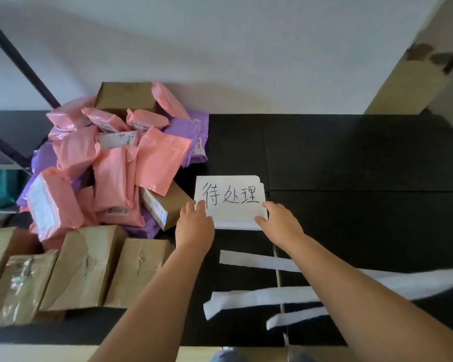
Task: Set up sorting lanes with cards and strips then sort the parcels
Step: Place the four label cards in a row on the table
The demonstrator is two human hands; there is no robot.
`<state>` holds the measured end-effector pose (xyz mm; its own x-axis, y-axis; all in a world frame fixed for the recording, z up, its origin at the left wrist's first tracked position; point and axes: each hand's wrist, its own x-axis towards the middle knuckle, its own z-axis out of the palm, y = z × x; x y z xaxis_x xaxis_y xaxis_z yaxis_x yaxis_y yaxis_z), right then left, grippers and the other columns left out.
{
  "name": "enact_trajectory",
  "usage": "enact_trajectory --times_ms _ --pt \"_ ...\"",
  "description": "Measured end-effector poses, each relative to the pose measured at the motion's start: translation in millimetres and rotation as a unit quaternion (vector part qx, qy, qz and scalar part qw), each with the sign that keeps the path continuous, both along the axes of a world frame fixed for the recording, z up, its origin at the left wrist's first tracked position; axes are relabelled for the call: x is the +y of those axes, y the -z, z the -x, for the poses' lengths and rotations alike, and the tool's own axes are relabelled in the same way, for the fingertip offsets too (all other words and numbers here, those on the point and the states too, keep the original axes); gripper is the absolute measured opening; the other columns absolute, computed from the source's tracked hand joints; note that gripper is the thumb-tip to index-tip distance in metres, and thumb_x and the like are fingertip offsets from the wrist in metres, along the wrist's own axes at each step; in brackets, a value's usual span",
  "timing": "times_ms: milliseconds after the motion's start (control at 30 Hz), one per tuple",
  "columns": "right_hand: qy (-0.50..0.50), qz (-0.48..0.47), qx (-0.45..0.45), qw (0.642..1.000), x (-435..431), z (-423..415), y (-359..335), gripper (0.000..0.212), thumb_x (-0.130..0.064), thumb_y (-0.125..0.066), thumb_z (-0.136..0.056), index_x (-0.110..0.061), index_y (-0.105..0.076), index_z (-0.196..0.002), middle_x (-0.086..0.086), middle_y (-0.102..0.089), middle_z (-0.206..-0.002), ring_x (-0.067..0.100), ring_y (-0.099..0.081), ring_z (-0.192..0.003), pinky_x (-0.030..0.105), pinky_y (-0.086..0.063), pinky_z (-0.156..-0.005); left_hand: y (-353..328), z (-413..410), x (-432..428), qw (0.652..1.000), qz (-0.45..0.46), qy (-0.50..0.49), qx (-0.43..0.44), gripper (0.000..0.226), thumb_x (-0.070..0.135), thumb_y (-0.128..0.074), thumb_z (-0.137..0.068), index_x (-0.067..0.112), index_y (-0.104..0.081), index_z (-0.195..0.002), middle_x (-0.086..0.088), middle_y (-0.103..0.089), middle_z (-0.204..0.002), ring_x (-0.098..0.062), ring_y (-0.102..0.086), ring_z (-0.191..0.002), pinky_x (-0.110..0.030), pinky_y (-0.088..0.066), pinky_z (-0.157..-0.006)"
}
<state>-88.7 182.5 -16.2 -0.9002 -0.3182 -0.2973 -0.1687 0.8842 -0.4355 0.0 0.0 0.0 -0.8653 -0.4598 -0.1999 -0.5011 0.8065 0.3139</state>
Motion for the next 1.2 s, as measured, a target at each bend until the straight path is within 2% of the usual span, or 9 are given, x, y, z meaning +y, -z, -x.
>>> enact_trajectory --times_ms 200,300,400,567,667,767,933,1100,1200 --pt "0.027 -0.006 -0.021 0.999 -5 12 3 0.043 -0.036 -0.058 -0.097 -0.020 -0.048 -0.135 0.002 -0.059 -0.122 0.015 -0.057 -0.094 0.029 -0.053 -0.072 12 10 -2 0.996 -0.036 -0.070 -0.033 0.055 0.030 -0.046 -0.102 0.013 -0.024 -0.149 -0.011 -0.038 -0.147 -0.028 -0.039 -0.134 -0.038 -0.042 -0.103" --pt "0.017 0.005 -0.044 0.999 -5 15 7 0.041 -0.034 -0.058 -0.098 -0.019 -0.050 -0.135 0.001 -0.061 -0.125 0.015 -0.060 -0.100 0.026 -0.049 -0.073 14 12 -2 0.992 -0.074 -0.097 -0.020 0.053 0.029 -0.047 -0.102 0.016 -0.027 -0.149 -0.009 -0.044 -0.141 -0.026 -0.044 -0.128 -0.037 -0.044 -0.098" --pt "0.013 0.016 -0.045 0.999 -5 20 8 0.040 -0.033 -0.056 -0.098 -0.018 -0.052 -0.135 0.000 -0.062 -0.123 0.010 -0.057 -0.093 0.024 -0.048 -0.071 13 13 4 0.990 -0.081 -0.116 0.018 0.048 0.025 -0.048 -0.101 0.017 -0.034 -0.146 -0.008 -0.046 -0.138 -0.024 -0.046 -0.124 -0.032 -0.042 -0.091" --pt "0.065 0.065 -0.032 0.995 -3 40 -3 0.038 -0.029 -0.056 -0.099 -0.018 -0.051 -0.135 0.000 -0.063 -0.117 0.016 -0.066 -0.090 0.037 -0.060 -0.078 4 33 12 0.979 -0.095 -0.155 0.093 0.048 0.026 -0.053 -0.099 0.020 -0.039 -0.145 -0.006 -0.046 -0.138 -0.023 -0.045 -0.126 -0.032 -0.043 -0.094" --pt "0.077 0.101 -0.013 0.992 1 68 -10 0.033 -0.026 -0.057 -0.098 -0.018 -0.053 -0.131 0.001 -0.063 -0.116 0.013 -0.063 -0.091 0.030 -0.057 -0.074 -3 57 16 0.970 -0.118 -0.161 0.136 0.050 0.025 -0.057 -0.097 0.018 -0.040 -0.143 -0.006 -0.045 -0.139 -0.023 -0.047 -0.124 -0.035 -0.046 -0.097" --pt "0.091 0.131 0.003 0.987 5 100 -17 0.033 -0.022 -0.060 -0.097 -0.018 -0.054 -0.130 0.001 -0.062 -0.121 0.010 -0.059 -0.094 0.021 -0.049 -0.070 -8 88 17 0.965 -0.131 -0.161 0.160 0.043 0.024 -0.058 -0.097 0.017 -0.045 -0.137 -0.003 -0.044 -0.137 -0.017 -0.054 -0.105 -0.028 -0.050 -0.081" --pt "0.095 0.143 0.027 0.985 5 152 -22 0.035 -0.020 -0.062 -0.096 -0.018 -0.054 -0.130 0.003 -0.061 -0.126 0.015 -0.060 -0.106 0.023 -0.052 -0.077 -8 145 11 0.965 -0.146 -0.160 0.149 0.034 0.023 -0.053 -0.099 0.018 -0.051 -0.133 -0.001 -0.042 -0.138 -0.009 -0.051 -0.083 -0.011 -0.031 -0.054" --pt "0.097 0.137 0.032 0.985 -4 208 -16 0.037 -0.021 -0.061 -0.096 -0.018 -0.054 -0.132 0.003 -0.061 -0.126 0.011 -0.055 -0.095 0.018 -0.044 -0.066 -4 201 -2 0.973 -0.136 -0.128 0.132 0.035 0.022 -0.053 -0.099 0.018 -0.052 -0.134 -0.002 -0.043 -0.140 -0.008 -0.052 -0.076 -0.011 -0.033 -0.053" --pt "0.103 0.126 0.029 0.986 -15 239 -9 0.043 -0.022 -0.061 -0.096 -0.017 -0.050 -0.138 0.004 -0.059 -0.129 0.012 -0.056 -0.098 0.020 -0.045 -0.071 0 235 -13 0.977 -0.131 -0.114 0.126 0.038 0.022 -0.055 -0.098 0.016 -0.052 -0.136 -0.002 -0.046 -0.140 -0.013 -0.057 -0.096 -0.017 -0.042 -0.069"
